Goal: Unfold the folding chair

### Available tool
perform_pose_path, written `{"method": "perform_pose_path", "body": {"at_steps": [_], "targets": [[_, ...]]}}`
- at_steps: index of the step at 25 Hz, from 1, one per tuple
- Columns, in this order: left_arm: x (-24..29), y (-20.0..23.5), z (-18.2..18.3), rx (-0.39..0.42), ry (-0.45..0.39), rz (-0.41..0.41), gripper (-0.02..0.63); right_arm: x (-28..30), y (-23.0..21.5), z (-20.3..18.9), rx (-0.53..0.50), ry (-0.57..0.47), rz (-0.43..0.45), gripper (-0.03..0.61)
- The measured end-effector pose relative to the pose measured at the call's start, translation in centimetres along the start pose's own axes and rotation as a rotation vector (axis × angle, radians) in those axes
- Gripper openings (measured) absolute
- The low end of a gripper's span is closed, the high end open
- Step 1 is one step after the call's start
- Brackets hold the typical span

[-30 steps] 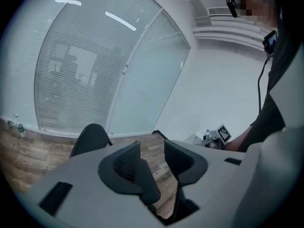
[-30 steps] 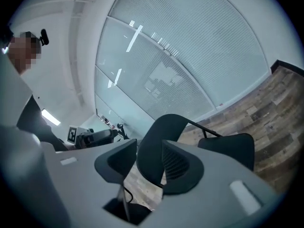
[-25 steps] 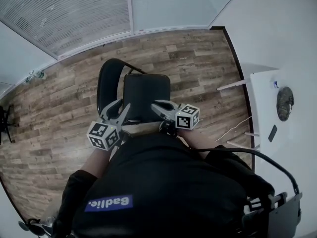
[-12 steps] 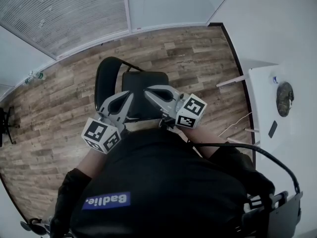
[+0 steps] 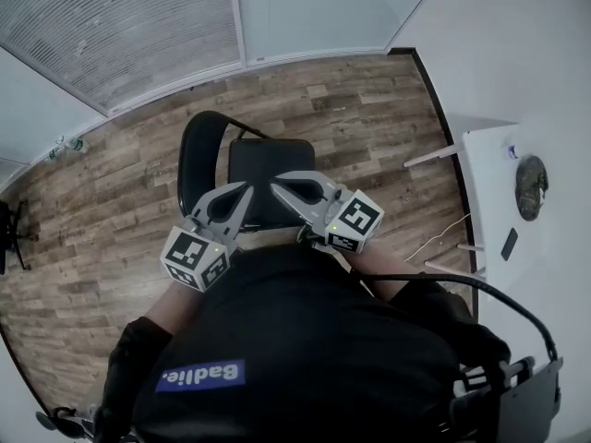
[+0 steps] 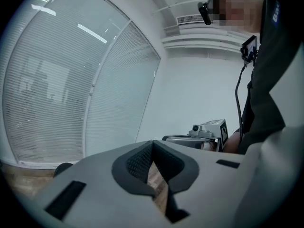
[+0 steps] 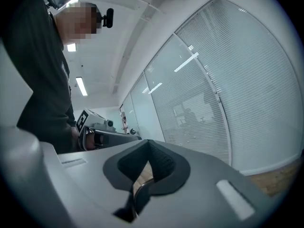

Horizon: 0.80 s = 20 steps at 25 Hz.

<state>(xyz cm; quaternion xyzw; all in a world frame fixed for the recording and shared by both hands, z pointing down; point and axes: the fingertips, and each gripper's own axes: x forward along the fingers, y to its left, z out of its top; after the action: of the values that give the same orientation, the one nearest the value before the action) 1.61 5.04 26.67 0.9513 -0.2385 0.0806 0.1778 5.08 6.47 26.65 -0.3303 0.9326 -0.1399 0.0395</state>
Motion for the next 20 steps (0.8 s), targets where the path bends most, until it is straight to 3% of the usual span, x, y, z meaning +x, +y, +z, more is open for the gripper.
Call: {"method": "perform_pose_path", "body": {"at_steps": [20], "targets": [[-0.4,-0.6,-0.7,0.019,0.013,-0.007,0.005,0.6,1.6,-0.4,-0.023,0.032,0.027,0.002]]}}
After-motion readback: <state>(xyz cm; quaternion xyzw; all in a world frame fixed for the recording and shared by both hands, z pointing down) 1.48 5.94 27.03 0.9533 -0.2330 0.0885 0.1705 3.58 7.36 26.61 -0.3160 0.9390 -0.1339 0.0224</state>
